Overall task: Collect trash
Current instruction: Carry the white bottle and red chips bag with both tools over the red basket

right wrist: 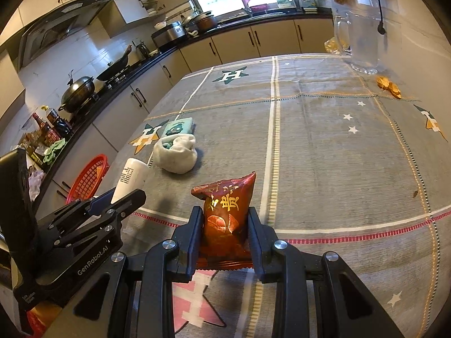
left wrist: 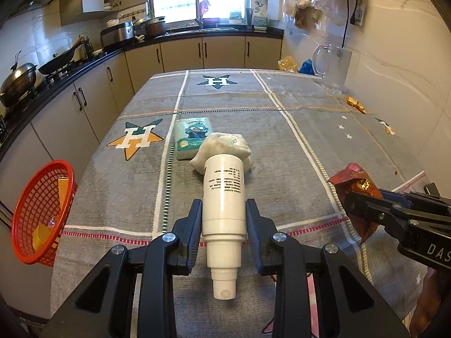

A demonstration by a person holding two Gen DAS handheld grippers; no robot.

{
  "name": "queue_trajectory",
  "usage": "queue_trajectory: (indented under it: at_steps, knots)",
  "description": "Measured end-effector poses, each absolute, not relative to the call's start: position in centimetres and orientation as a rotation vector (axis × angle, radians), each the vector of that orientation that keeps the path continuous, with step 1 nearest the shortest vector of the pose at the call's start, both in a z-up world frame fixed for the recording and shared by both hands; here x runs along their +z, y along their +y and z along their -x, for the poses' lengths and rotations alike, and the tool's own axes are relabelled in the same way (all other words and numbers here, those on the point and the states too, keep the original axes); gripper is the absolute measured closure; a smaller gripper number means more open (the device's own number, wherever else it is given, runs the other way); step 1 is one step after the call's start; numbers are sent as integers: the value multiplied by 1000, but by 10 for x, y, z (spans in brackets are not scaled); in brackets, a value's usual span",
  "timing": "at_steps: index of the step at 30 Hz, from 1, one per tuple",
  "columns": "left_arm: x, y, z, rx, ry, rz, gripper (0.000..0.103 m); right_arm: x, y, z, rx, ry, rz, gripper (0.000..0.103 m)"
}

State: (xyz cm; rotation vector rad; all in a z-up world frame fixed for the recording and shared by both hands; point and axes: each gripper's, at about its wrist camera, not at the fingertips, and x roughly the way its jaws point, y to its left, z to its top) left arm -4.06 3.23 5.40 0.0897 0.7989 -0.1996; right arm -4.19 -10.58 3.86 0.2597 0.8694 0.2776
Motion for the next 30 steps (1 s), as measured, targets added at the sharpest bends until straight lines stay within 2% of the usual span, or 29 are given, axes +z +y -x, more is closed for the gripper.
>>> queue_trajectory:
  at_steps: [16,30]
  knots:
    - [57,52,47,-176,787,-59,74,41,-85,43,310,880,-232,70]
    - [64,100,51,-101,772,5,74,53,-41,31,378,884,-173,70]
